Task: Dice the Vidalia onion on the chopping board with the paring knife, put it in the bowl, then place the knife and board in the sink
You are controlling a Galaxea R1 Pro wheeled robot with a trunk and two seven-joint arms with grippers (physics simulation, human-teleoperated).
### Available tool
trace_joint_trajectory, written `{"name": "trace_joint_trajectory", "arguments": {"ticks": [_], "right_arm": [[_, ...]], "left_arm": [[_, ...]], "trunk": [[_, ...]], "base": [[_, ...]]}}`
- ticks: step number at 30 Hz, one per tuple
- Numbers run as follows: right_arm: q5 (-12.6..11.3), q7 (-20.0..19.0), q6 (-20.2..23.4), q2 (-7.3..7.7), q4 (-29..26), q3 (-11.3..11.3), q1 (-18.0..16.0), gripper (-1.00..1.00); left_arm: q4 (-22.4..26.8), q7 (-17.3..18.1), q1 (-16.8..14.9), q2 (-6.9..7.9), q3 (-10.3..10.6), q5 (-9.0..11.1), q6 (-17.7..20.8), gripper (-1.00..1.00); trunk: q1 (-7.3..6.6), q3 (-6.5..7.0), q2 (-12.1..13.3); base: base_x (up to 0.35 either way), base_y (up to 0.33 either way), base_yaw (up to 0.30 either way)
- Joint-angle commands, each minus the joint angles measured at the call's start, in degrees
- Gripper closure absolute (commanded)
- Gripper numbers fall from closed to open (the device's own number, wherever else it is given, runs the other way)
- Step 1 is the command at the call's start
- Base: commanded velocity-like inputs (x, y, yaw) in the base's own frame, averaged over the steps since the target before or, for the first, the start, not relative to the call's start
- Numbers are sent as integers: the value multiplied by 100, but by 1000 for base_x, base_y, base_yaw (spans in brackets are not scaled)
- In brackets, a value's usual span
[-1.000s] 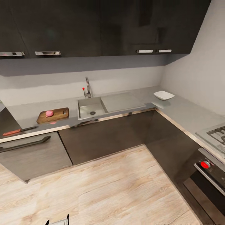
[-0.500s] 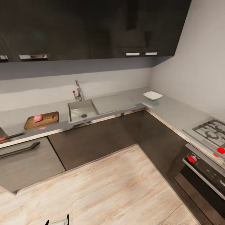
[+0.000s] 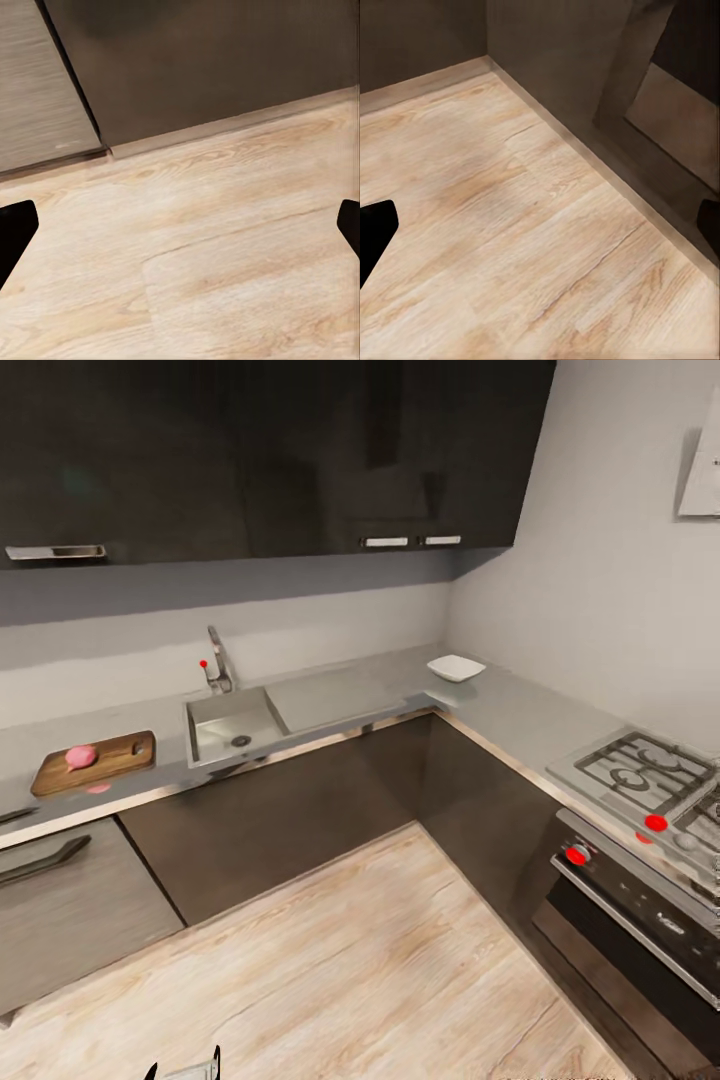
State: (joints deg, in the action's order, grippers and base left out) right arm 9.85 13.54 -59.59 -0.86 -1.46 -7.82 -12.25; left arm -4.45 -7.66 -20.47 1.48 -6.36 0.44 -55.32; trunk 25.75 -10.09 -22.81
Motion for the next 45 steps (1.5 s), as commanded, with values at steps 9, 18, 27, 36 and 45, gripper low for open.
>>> {"name": "trace_joint_trajectory", "arguments": {"ticks": [9,18,27,36,45], "right_arm": [[61,26,-12,-2,4,-45,-5,-100],[64,26,-3,-2,5,-45,-5,-100],[69,34,8,-3,5,-45,-5,-100],[78,26,9,-1,5,-36,-5,-100],[79,19,6,-2,5,-36,-5,-100]], "left_arm": [[-21,11,-10,2,-23,0,-32,-100],[-21,18,-10,2,-23,0,113,-100],[-21,19,-10,2,-23,0,126,-100],[-24,28,-10,2,-23,-1,129,-100],[-23,32,-10,2,-23,0,131,-100]], "trunk": [[4,54,-11],[4,105,-11],[4,109,-11],[4,110,-11],[4,117,-11]], "base": [[0,0,-193],[0,0,-152],[71,49,-13],[138,106,0],[4,3,-105]]}}
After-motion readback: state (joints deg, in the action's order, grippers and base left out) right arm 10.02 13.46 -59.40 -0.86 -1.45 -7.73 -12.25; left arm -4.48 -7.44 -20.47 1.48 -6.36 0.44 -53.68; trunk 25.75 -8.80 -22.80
